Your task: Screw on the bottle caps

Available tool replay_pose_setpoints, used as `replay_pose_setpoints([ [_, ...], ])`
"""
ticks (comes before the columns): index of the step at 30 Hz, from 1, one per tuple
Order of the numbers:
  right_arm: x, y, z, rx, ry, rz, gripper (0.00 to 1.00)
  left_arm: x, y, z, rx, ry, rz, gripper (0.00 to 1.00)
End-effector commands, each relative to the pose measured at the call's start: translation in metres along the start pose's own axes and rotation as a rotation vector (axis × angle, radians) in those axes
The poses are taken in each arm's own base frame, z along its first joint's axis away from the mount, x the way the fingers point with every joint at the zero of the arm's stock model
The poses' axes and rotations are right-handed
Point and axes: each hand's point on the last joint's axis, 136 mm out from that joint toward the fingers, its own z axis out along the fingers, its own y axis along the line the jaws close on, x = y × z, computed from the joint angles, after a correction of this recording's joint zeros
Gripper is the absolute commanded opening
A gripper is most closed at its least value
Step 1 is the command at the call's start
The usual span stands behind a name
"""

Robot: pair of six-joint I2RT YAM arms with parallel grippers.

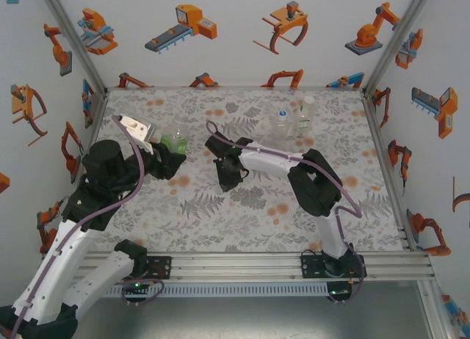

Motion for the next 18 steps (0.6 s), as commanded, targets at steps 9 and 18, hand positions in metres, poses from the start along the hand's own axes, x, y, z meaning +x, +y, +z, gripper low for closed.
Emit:
replay_pose_setpoints([
  [9,-0.002,-0.001,0.013,0.024,0.013,-0.008,0.13,-0.013,-0.005,-0.001,0.032,-0.049,0.012,0.15],
  [18,0.005,-0.009,0.021,0.047,0.025,-0.004,0.06,-0.013,-0.005,-0.002,0.035,-0.053,0.009,0.14],
])
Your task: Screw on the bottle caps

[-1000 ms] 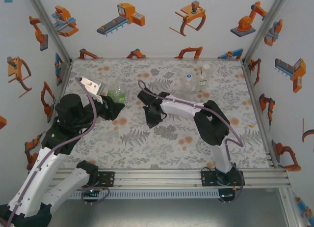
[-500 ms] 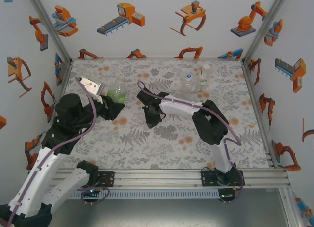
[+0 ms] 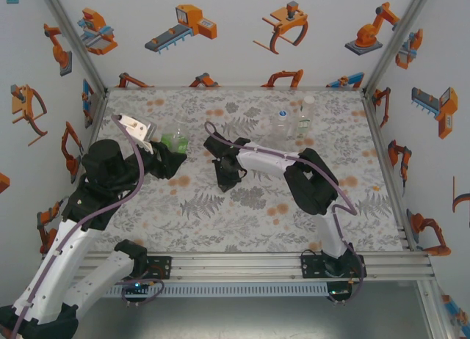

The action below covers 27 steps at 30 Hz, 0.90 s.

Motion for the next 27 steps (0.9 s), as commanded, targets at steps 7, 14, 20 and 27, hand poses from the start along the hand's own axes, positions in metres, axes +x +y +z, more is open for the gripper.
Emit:
replay_pose_setpoints([
  [7,0.007,-0.022,0.01,0.032,0.005,0.032,0.21,-0.009,-0.003,-0.002,0.019,-0.04,0.006,0.13],
  [14,0.006,-0.037,0.017,-0.167,-0.014,0.195,0.17,-0.009,-0.003,-0.002,0.021,-0.04,0.006,0.13],
  [20,0.01,-0.058,0.021,-0.263,-0.025,0.32,0.19,-0.011,-0.003,-0.001,0.026,-0.042,0.005,0.13],
  [27,0.015,-0.071,0.026,-0.274,-0.024,0.364,0.15,-0.013,-0.004,0.001,0.034,-0.036,-0.002,0.12],
])
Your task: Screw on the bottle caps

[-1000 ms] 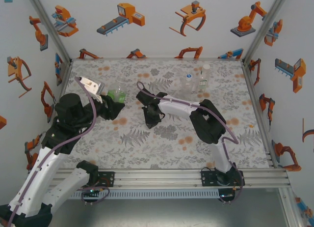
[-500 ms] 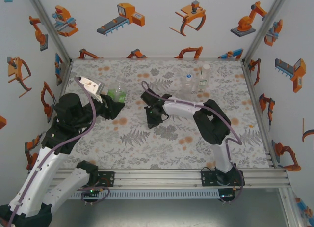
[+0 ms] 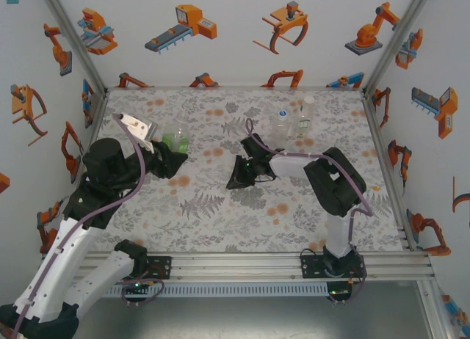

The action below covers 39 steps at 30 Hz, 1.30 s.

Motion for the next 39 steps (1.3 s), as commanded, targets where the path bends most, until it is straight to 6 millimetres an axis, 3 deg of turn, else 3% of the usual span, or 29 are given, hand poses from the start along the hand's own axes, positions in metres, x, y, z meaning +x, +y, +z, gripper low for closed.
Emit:
replay_pose_setpoints([
  [1,0.009,-0.045,0.009,0.141,-0.002,0.036,0.15,-0.015,-0.004,-0.004,0.019,-0.046,0.002,0.12],
  [3,0.005,-0.042,0.002,0.154,-0.025,0.026,0.15,-0.016,-0.003,-0.004,0.015,-0.047,0.003,0.12],
  [9,-0.015,-0.022,-0.048,0.324,-0.122,-0.077,0.18,-0.012,0.009,-0.005,-0.054,-0.023,0.001,0.11],
  [13,-0.013,0.0,-0.06,0.407,-0.128,-0.165,0.25,-0.005,0.027,-0.008,-0.158,0.01,-0.005,0.11],
  [18,-0.002,0.031,-0.05,0.47,-0.106,-0.297,0.37,0.01,0.053,-0.018,-0.31,0.063,-0.029,0.11],
  [23,0.003,0.054,-0.03,0.474,-0.062,-0.398,0.43,0.018,0.063,-0.028,-0.351,0.055,-0.065,0.11],
  [32,-0.004,0.048,0.001,0.522,-0.013,-0.469,0.42,0.023,0.065,-0.034,-0.352,0.036,-0.104,0.11],
  [39,-0.013,0.048,0.014,0.508,-0.026,-0.509,0.38,0.023,0.065,-0.035,-0.346,0.025,-0.114,0.11],
])
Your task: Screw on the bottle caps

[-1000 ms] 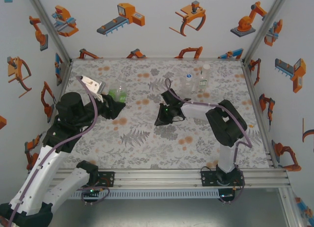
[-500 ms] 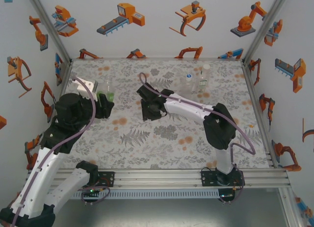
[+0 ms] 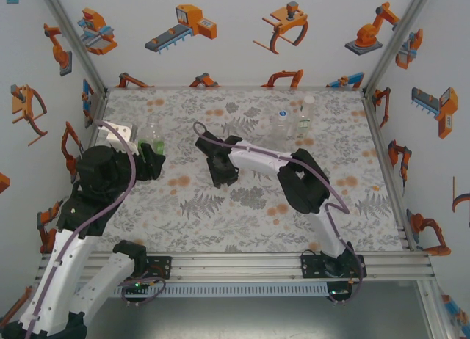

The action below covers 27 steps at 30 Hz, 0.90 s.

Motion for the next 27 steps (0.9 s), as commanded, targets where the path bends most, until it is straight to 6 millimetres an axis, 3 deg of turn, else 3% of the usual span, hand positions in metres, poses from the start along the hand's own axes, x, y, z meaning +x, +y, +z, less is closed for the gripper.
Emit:
replay_pose_setpoints([
  [1,-0.019,0.0,-0.006,-0.003,-0.056,-0.034,0.38,-0.002,-0.001,-0.001,0.012,-0.018,-0.024,0.11],
  [12,-0.027,-0.004,-0.007,-0.044,-0.044,0.002,0.21,-0.005,-0.003,0.0,0.028,-0.02,-0.037,0.1],
  [20,-0.027,-0.014,-0.018,-0.353,-0.076,0.301,0.2,-0.004,-0.004,0.005,0.041,-0.015,-0.052,0.1],
  [27,-0.002,-0.044,-0.017,-0.486,-0.123,0.516,0.26,-0.005,-0.007,0.009,0.061,-0.021,-0.07,0.1],
])
